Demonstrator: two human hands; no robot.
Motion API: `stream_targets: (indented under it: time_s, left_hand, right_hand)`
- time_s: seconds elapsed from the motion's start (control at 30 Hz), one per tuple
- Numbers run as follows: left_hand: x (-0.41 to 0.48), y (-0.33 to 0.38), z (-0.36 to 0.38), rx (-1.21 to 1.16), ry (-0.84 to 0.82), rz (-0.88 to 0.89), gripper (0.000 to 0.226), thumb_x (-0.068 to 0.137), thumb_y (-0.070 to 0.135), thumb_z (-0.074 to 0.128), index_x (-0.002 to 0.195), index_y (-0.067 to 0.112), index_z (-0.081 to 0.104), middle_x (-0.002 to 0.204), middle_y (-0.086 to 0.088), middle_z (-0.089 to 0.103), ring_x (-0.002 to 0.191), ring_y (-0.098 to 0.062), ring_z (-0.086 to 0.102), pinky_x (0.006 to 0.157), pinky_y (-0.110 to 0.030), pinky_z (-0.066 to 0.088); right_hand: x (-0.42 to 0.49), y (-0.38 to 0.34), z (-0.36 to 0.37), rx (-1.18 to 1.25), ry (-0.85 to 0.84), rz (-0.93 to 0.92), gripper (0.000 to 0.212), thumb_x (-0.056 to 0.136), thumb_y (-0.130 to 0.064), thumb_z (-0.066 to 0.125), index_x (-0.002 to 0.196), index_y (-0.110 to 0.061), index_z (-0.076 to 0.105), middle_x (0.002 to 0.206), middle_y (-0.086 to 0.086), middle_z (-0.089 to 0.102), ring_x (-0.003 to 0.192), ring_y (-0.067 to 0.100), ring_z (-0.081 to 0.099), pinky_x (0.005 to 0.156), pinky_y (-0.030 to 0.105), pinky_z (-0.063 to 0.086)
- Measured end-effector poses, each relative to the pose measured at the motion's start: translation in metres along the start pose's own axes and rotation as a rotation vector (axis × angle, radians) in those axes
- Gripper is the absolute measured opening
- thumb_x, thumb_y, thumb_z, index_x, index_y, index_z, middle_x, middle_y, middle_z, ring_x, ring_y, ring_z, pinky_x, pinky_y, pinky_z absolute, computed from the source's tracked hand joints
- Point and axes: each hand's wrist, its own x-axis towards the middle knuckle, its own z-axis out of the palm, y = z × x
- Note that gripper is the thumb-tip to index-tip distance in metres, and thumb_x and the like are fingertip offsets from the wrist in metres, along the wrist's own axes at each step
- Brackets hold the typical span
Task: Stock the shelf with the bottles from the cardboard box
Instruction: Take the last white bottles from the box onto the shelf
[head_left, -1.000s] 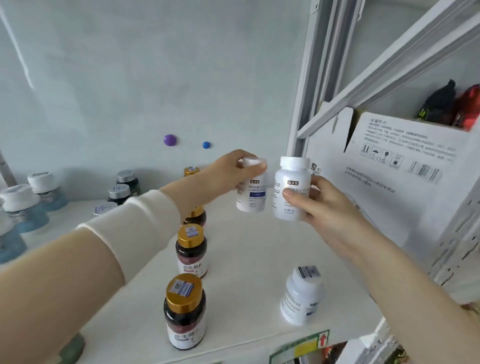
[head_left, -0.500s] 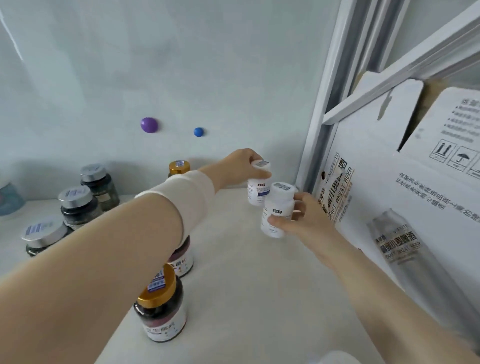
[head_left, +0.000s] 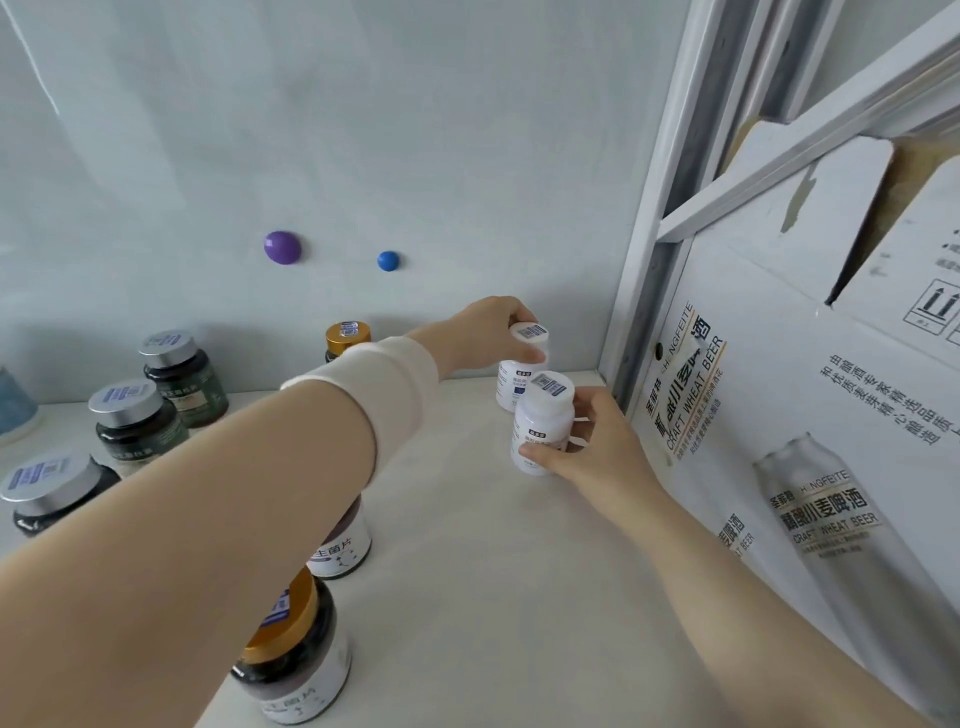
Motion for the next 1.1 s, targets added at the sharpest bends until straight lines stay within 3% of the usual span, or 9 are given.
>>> stream_targets:
  time_s: [0.27,0.4,0.53,0.6,0.73,0.83,0.93,1.1]
  left_hand:
    - [0.003,-0.004,0.002,-0.019,-0.016,-0.003,0.041,0.081,0.021,0.07,0.118,0.015,0.053,0.122,-0.001,0.058,0.113,-0.019,0.055,0.1,-0.033,0.043]
    - [0.0,0.0,-0.002,0.005,-0.05,-0.018,0.054,0.082,0.028,0.07,0.128,0.019,0.045,0.122,0.004,0.052,0.111,-0.016,0.051,0.102,-0.032,0.04]
    - [-0.019,0.019,-0.021,0.108,-0.001,0.011,0.052,0.084,0.031,0.068,0.129,0.017,0.046,0.127,0.003,0.053,0.112,-0.016,0.051,0.097,-0.027,0.037]
    - [-0.035,0.031,-0.034,0.232,0.054,0.017,0.049,0.086,0.031,0.066,0.129,0.016,0.047,0.128,0.002,0.054,0.116,-0.019,0.052,0.095,-0.029,0.038]
    - [-0.088,0.055,-0.056,0.772,0.16,0.042,0.044,0.092,0.032,0.055,0.132,0.019,0.043,0.13,-0.001,0.053,0.117,-0.025,0.052,0.09,-0.032,0.038]
    - [-0.142,0.067,-0.062,1.059,0.205,0.047,0.04,0.095,0.027,0.05,0.132,0.014,0.043,0.122,-0.005,0.056,0.11,-0.027,0.053,0.083,-0.031,0.036]
    - [-0.193,0.066,-0.067,1.249,0.224,-0.011,0.035,0.092,0.016,0.048,0.127,0.012,0.046,0.115,-0.006,0.059,0.1,-0.026,0.055,0.078,-0.033,0.039]
    - [-0.287,0.049,-0.095,1.395,0.231,-0.124,0.034,0.095,0.017,0.043,0.129,0.012,0.044,0.122,-0.007,0.055,0.11,-0.026,0.054,0.082,-0.031,0.037]
  right_hand:
    - [-0.003,-0.002,0.004,-0.08,0.048,-0.025,0.057,0.068,-0.012,0.081,0.114,-0.017,0.047,0.099,-0.016,0.054,0.093,0.008,0.057,0.08,0.015,0.047]
    - [-0.006,-0.011,-0.001,-0.125,0.016,0.006,0.07,0.068,-0.022,0.082,0.126,-0.019,0.043,0.113,-0.01,0.053,0.102,0.008,0.055,0.08,0.016,0.042]
    - [-0.011,-0.032,-0.015,-0.238,-0.005,0.008,0.072,0.075,-0.034,0.075,0.135,-0.02,0.038,0.132,-0.007,0.048,0.121,0.009,0.047,0.091,0.022,0.035]
    - [-0.014,-0.048,-0.023,-0.329,-0.022,-0.015,0.067,0.08,-0.036,0.069,0.137,-0.018,0.037,0.138,-0.005,0.046,0.128,0.012,0.044,0.094,0.022,0.033]
    - [-0.032,-0.082,-0.037,-0.618,-0.035,-0.089,0.063,0.088,-0.044,0.056,0.139,-0.015,0.034,0.142,0.001,0.041,0.129,0.019,0.042,0.098,0.03,0.035]
    - [-0.053,-0.101,-0.037,-0.848,-0.064,-0.154,0.055,0.093,-0.04,0.05,0.138,-0.012,0.034,0.14,0.008,0.04,0.126,0.026,0.044,0.096,0.035,0.038]
    - [-0.079,-0.118,-0.023,-1.057,-0.071,-0.286,0.047,0.093,-0.03,0.05,0.133,-0.01,0.038,0.133,0.011,0.043,0.122,0.03,0.045,0.092,0.037,0.04]
    - [-0.122,-0.165,0.035,-1.164,-0.154,-0.471,0.046,0.094,-0.03,0.049,0.131,-0.005,0.039,0.129,0.015,0.044,0.12,0.032,0.046,0.092,0.04,0.041]
